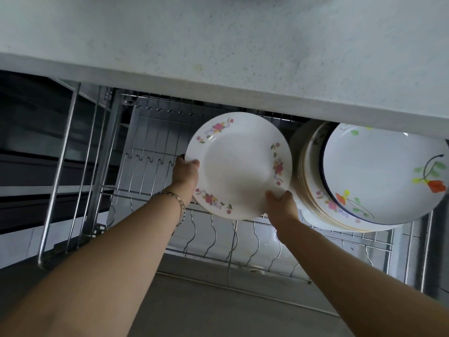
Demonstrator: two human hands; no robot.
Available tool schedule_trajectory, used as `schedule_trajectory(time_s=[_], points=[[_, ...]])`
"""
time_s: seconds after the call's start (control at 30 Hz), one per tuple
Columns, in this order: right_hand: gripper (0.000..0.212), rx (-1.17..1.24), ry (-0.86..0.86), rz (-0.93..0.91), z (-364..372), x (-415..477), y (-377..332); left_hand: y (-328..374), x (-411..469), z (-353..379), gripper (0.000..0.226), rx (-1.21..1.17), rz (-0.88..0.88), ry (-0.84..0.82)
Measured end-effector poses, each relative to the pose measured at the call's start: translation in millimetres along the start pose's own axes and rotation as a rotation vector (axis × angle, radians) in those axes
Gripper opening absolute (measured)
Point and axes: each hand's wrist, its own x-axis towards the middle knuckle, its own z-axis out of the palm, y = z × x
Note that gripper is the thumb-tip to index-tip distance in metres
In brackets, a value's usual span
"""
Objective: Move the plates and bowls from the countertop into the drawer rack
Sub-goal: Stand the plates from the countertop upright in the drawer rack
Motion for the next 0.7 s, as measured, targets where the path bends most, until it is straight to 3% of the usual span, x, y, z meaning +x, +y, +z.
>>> schedule_trajectory(time_s=[0.1, 0.2, 0.3, 0.37, 0.47, 0.57, 0.7], points=[[0.030, -0.108, -0.094, 0.032, -12.9, -6.7, -4.2, 2.5, -12.0, 0.3, 0.042, 0.231, 0.002, 0.034], [0.042, -0.361, -0.210, 0.003, -42.6, -27.7, -13.2, 12.0, -47.3, -1.6, 0.054, 0.535, 0.046, 0.084], [0.038, -0.619, -0.357, -0.063, -83.0, -57.2, -20.0, 28.9, -99.2, 2.3, 0.048, 0.694, 0.217, -0.129], [0.037, -0.660, -0.392, -0.094, -113.8, -75.5, -25.2, 45.4, -140.1, 8.6, 0.034, 0.721, 0.298, -0.301], [0.030, -0.614, -0.422, -0.124, -169.7, -101.2, -41.0, 77.9, -207.7, 24.7, 0.026, 0.742, 0.377, -0.441], [0.014, -0.567, -0.448, -0.138, -239.3, -123.2, -62.2, 117.3, -268.9, 51.3, 0.026, 0.750, 0.431, -0.478], [0.031, -0.644, -0.258, -0.373, -350.5, -134.2, -79.8, 164.6, -344.3, 100.5, 0.027, 0.811, 0.540, -0.362]])
